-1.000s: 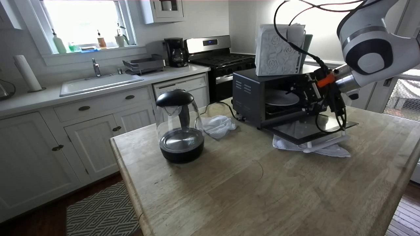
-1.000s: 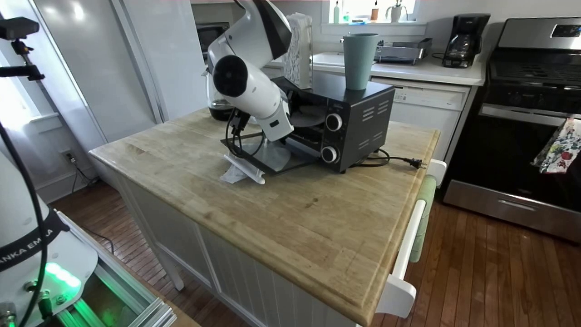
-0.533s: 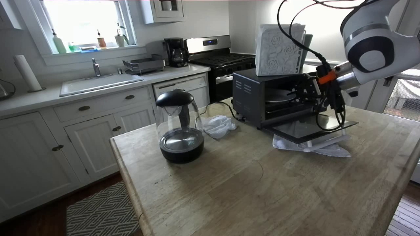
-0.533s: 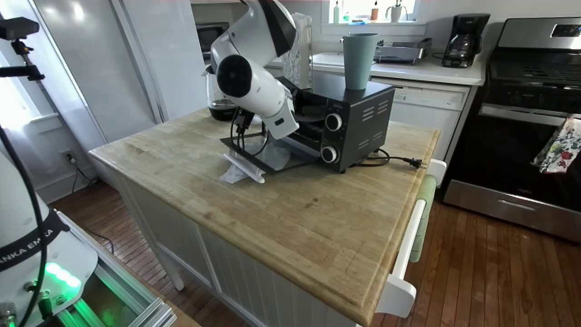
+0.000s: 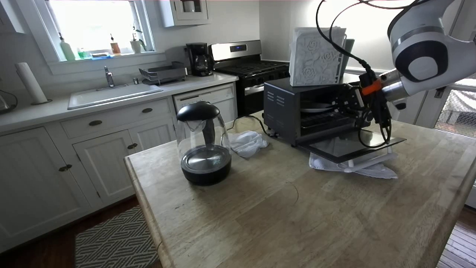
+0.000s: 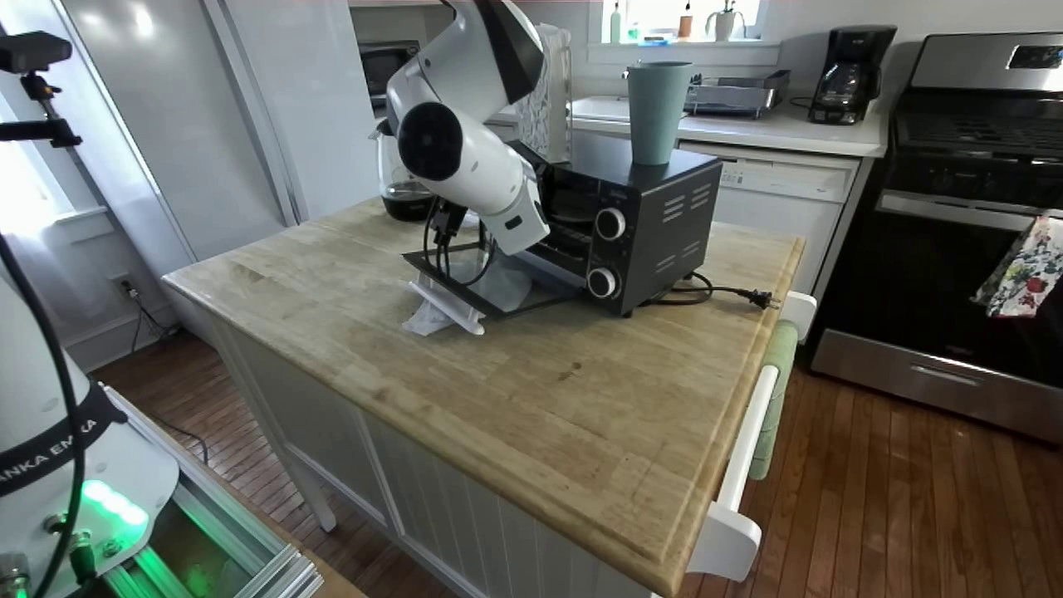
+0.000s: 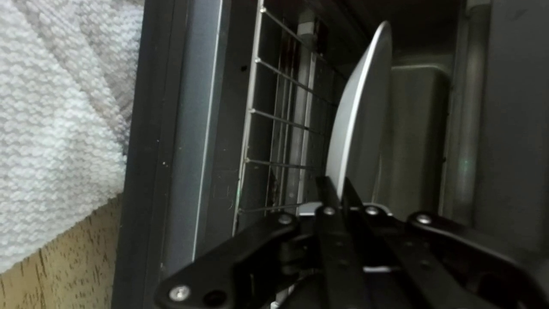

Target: Pick up the white plate and put it on the middle tray in the oven

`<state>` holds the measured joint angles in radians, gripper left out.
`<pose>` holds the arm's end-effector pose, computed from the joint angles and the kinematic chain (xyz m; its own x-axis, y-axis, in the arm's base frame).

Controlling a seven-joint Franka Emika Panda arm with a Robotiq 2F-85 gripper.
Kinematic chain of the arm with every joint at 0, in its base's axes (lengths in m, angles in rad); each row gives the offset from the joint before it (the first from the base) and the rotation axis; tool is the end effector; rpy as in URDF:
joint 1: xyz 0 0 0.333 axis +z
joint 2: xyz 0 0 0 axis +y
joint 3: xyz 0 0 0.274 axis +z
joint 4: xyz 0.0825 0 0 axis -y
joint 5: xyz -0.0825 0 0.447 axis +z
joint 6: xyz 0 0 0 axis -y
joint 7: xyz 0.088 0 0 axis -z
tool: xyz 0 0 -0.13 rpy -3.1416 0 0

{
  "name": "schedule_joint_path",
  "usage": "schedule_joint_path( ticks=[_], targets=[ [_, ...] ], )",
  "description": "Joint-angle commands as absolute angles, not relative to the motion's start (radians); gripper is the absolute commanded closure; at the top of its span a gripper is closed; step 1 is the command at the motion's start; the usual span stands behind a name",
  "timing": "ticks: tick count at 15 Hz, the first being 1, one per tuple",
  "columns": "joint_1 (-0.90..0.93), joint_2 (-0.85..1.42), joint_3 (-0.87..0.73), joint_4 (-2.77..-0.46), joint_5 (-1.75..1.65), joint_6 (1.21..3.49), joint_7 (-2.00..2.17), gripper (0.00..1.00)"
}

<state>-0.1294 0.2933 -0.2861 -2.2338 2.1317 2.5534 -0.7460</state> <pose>0.5225 -0.2422 0.1324 0.0556 -0.9922 -0.1117 -0.5459 0.0635 -0.8355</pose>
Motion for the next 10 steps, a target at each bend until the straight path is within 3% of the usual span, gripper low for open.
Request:
schedule_joint_path(
  ticks=[1, 8, 10],
  targets=[
    [-0.134, 0.28, -0.292, -2.247, 2.145, 2.549, -0.772, 0.99],
    [-0.141, 0.237, -0.3, -2.293, 2.135, 2.538, -0.784, 0.99],
    [-0.143, 0.218, -0.303, -2.314, 2.136, 2.536, -0.793, 0.91]
  ],
)
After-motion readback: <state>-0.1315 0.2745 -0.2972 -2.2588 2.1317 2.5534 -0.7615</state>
